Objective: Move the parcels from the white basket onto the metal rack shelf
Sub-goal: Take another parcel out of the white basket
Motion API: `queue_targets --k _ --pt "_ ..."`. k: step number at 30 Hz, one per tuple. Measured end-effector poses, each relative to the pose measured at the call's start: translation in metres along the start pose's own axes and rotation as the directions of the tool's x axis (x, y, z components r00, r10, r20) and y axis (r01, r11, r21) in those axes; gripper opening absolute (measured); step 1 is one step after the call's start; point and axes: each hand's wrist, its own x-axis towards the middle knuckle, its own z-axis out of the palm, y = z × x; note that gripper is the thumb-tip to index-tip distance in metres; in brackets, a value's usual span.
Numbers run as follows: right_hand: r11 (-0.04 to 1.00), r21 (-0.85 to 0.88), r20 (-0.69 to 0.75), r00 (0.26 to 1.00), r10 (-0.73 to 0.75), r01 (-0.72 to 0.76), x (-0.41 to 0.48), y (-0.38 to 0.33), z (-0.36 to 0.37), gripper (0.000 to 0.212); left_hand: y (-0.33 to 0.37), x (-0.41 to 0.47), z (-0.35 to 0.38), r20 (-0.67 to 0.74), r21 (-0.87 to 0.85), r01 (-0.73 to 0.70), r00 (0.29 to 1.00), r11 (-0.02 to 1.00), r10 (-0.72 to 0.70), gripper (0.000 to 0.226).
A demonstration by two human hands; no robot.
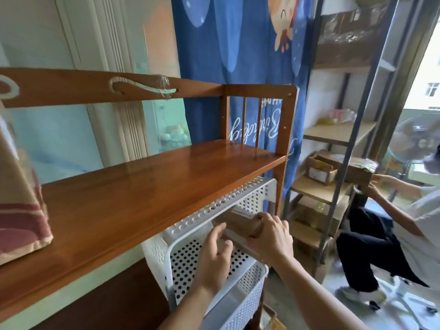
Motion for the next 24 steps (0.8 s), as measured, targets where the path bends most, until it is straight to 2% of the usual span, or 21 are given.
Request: queue_targets --k 5,10,15,18,20,22,24 --pt "0.996 0.057 -0.114 0.992 -0.056 0.063 -0.069 0.03 -0.059 0.067 0.025 -0.05 0.01 -0.046 -0.014 -0.021 0.999 1.0 0.02 0.046" --pt "0.983 0.088 -0.095 0.984 -0.152 0.161 -0.165 0.065 -0.151 0.084 0.049 -0.14 0.021 -0.175 -0.009 -0.081 0.981 0.997 0.079 0.053" --pt "0.931 0.244 -0.047 0.963 -0.267 0.27 -0.256 0.091 -0.193 0.092 0.07 -0.239 0.009 -0.156 -0.288 -0.06 0.988 0.956 0.015 0.052" --pt "0.863 0.371 -0.006 0.931 -0.366 0.342 -0.309 0.075 -0.2 0.093 0.087 -0.3 -0.012 -0.15 -0.309 -0.109 0.987 0.945 0.065 0.043" --pt "0.823 0.415 -0.001 0.905 -0.425 0.387 -0.336 0.052 -0.204 0.093 0.097 -0.333 -0.038 -0.192 -0.311 -0.156 0.976 0.937 0.099 0.026" --pt "0.787 0.444 0.006 0.877 -0.481 0.428 -0.359 0.026 -0.208 0.086 0.103 -0.364 -0.065 -0.251 -0.352 -0.174 0.964 0.92 0.086 0.023" --pt "0.71 0.59 0.041 0.865 -0.501 0.384 -0.38 0.0 -0.205 0.081 0.109 -0.396 -0.092 -0.31 -0.378 -0.174 0.949 0.909 0.053 0.014"
